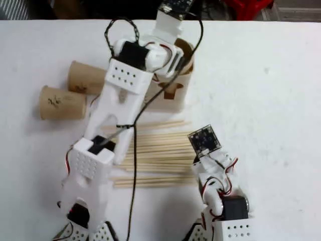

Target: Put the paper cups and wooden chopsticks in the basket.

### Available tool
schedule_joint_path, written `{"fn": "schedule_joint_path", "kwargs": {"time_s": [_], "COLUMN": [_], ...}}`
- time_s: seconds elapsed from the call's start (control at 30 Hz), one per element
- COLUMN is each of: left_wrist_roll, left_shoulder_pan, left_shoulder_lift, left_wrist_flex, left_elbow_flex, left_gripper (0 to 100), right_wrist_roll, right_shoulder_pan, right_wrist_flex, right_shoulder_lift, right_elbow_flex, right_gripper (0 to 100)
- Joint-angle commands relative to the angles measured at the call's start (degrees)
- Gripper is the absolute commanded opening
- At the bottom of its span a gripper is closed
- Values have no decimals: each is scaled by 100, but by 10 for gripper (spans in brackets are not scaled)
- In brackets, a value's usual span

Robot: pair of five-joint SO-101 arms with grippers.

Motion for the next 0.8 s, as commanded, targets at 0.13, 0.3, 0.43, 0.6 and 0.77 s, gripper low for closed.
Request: {"fn": "schedule_joint_path", "kwargs": {"time_s": [0.13,0.3,0.43,0.6,0.77], "left_wrist_roll": [-185,-519,-1046,-2233,-2822], "left_shoulder_pan": [-1393,-3178,-4470,-5235,-5288], "left_shoulder_lift": [-1341,-1754,-2097,-2422,-2360], "left_wrist_flex": [1380,1477,1486,1477,1037], "left_elbow_flex": [-1899,-1266,149,2268,3490], "left_gripper": [195,196,200,273,287], "right_wrist_roll": [62,62,62,62,62], "right_shoulder_pan": [-13,-13,-13,-92,-224], "right_wrist_flex": [-127,-127,-127,-268,-312], "right_shoulder_lift": [-22,-22,-22,-22,-22], "right_elbow_flex": [-26,-26,-18,105,193], "right_gripper": [18,18,18,17,17]}}
